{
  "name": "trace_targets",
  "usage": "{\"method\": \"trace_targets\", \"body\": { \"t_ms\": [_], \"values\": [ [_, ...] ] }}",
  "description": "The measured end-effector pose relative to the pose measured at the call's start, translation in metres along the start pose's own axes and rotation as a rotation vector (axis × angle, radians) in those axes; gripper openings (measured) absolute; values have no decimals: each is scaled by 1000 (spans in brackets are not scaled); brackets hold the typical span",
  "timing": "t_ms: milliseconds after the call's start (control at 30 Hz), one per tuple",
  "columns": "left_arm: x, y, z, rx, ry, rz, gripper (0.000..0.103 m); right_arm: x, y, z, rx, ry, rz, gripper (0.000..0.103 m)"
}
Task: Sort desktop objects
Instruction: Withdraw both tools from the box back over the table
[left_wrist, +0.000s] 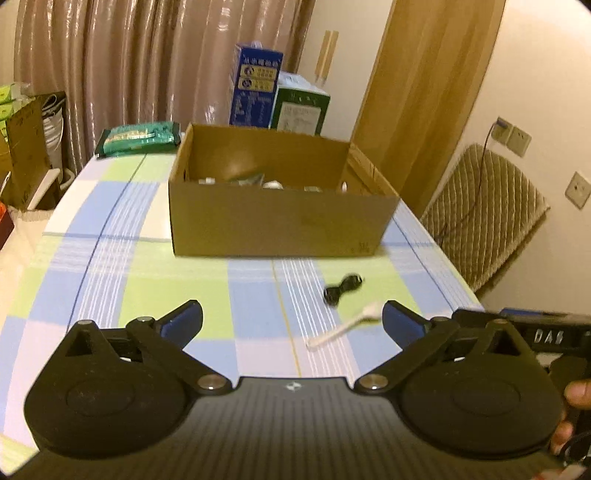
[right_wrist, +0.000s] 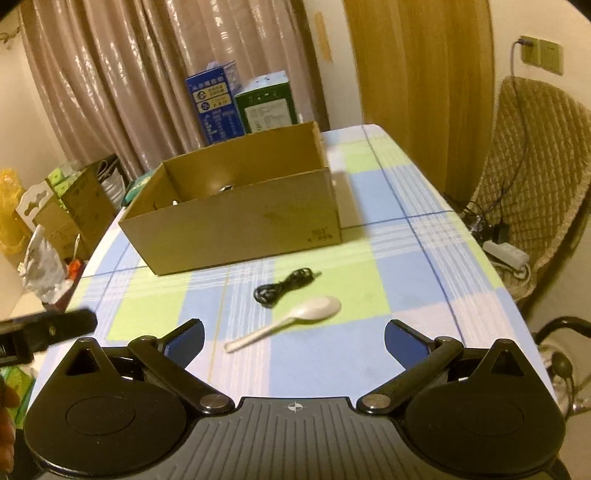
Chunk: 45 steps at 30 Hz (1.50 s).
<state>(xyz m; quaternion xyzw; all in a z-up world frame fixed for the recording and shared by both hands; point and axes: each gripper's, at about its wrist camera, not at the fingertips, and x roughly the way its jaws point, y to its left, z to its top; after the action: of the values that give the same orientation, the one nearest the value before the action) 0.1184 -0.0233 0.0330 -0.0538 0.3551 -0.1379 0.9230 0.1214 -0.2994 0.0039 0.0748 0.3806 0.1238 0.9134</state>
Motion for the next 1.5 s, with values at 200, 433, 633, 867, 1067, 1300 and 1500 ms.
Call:
{"method": "trace_targets", "body": {
  "t_ms": [200,433,633,867,1067,1300,1500],
  "values": [
    [-1,-3,-19,-4,41,-14,102,-13,-21,-15,42,12,-42,101],
    [4,-7,-29,7,66,-34,101,-22,-34,-28,81,22,-75,101],
    [11,-13,-29,26,83,-52,101,-24,-33,-29,66,27,-77,101],
    [17,-13,-30,54,105,-42,101,-16,-27,-20,38,16,-53,101],
    [25,-13,-29,87,109,-41,101,-7,-22,-18,-54,12,-64,101],
    [41,-16,-25,127,122,-53,101,6,-26,0,-172,15,-76,101],
    [58,-17,-18,140,129,-53,101,18,-30,27,-253,0,-60,101]
  ]
}}
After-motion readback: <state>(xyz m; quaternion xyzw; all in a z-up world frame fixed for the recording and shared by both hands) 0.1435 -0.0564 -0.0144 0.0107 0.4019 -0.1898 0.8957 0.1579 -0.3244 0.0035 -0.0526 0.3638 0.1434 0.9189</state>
